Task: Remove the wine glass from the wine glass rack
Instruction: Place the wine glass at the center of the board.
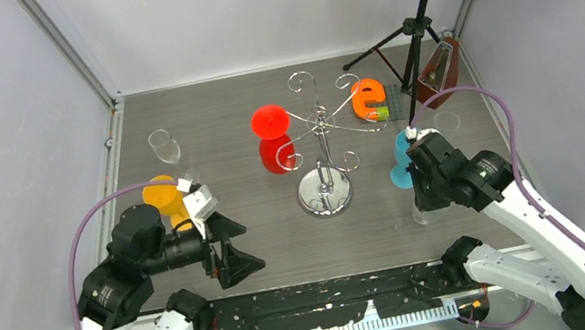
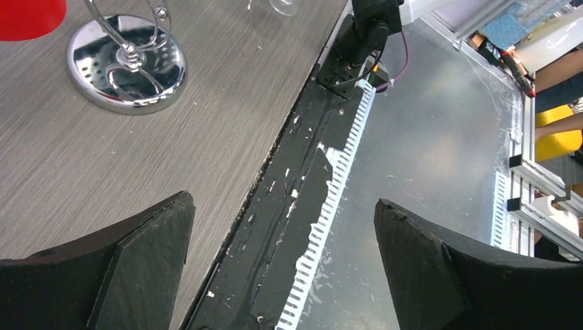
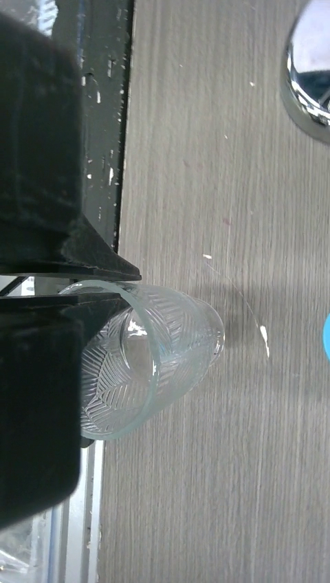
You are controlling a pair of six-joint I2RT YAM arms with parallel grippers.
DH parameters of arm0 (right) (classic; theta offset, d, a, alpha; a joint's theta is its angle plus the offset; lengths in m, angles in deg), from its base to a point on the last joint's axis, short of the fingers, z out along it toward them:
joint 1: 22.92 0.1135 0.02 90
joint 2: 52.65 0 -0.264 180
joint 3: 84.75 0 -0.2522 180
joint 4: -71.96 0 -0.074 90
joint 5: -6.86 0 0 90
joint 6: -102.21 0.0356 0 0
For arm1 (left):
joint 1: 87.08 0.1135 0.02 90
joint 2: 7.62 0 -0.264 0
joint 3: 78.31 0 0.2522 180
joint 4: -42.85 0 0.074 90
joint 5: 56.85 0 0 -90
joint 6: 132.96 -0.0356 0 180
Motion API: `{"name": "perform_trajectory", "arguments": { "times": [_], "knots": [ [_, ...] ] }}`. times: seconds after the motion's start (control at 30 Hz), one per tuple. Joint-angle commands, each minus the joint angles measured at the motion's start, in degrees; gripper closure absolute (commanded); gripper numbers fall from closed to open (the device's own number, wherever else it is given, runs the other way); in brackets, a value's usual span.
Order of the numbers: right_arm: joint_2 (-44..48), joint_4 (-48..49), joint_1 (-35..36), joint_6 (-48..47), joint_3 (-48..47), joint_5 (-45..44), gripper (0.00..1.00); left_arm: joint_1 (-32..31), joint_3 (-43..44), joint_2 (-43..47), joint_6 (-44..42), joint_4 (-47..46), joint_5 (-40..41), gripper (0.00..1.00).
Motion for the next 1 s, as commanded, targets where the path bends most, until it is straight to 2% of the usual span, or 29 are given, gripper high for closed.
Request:
{"name": "perform_trajectory", "arguments": {
  "times": [0.0, 0.3, 0.97],
  "knots": [
    [0.5, 6.5, -5.0, -3.2, 1.5, 1.1, 0.94, 0.1, -0.7, 1.7, 0.7, -3.7, -2.1, 0.00],
    [0.5, 12.3, -8.1, -5.0, 5.3, 1.7, 0.95, -1.6, -1.0, 2.7, 0.4, -3.0, -1.6, 0.00],
    [-7.9, 18.6, -12.0, -6.9, 8.3, 7.1, 0.95, -2.0, -0.7, 1.6, 0.1, -1.9, 0.9, 0.00]
  ]
}}
